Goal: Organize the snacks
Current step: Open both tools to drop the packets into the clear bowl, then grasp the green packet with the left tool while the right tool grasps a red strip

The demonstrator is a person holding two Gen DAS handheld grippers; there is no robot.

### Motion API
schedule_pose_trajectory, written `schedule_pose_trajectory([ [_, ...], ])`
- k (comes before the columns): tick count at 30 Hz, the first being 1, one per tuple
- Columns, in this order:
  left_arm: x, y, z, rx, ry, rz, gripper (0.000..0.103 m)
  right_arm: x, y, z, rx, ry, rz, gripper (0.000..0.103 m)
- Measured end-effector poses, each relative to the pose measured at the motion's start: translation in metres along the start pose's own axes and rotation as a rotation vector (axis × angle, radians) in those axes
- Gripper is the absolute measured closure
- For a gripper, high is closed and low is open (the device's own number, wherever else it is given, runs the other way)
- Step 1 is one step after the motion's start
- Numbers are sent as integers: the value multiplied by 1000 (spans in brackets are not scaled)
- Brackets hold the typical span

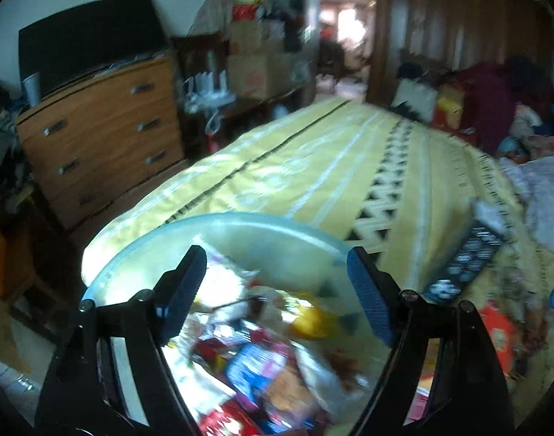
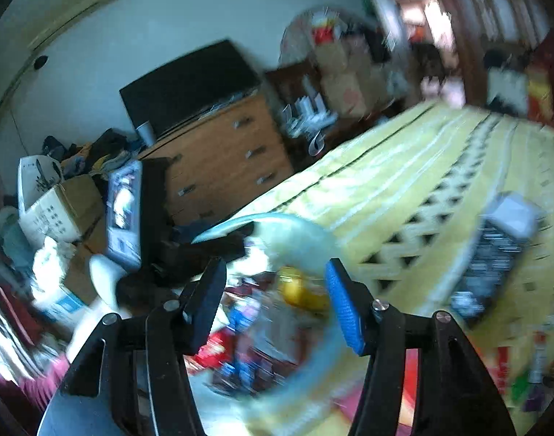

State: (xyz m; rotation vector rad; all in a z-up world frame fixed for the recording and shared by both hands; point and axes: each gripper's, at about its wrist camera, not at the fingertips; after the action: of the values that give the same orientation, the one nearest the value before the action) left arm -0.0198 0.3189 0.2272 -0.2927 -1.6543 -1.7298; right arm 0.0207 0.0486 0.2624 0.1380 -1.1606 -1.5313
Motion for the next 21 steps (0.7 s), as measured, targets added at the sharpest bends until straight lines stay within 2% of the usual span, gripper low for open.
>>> schedule_pose_trajectory([
  [1,9,0,-5,-7,-14,-21,17,20,-7,-16,-6,-29,-24,42],
  [3,30,-1,-20,-25,-48,-73,12,55,-21,-66,-56,-139,-42,40],
  [7,46,-2,-46,-46,-123,-106,12,84,-48,-177,-202,-383,22,38],
  [8,47,-2,-52,-44,-137,-106,12,85,-55,-201,-231,-422,49,38],
  [10,49,-1,-61,-46,-157,-107,12,75,-64,-233,-269,-449,100,39],
  [14,52,6,-82,-92,-163,-120,12,22,-72,-254,-224,-415,202,39],
  [16,55,9,-88,-111,-160,-133,12,-1,-70,-261,-151,-468,212,40],
  [18,56,10,-94,-115,-161,-136,12,-17,-61,-275,-154,-494,202,40],
  [21,53,8,-105,-126,-175,-127,12,-34,-39,-314,-175,-594,163,40],
])
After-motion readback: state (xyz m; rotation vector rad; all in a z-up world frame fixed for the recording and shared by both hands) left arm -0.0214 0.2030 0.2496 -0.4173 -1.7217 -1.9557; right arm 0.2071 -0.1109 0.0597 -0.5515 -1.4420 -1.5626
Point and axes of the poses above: each gripper's, at about its wrist camera, not at the fingertips, and x roughly against the way its jaws point, z to its left, y to its top, and after that the axes turned 14 degrees about -x, right-handed
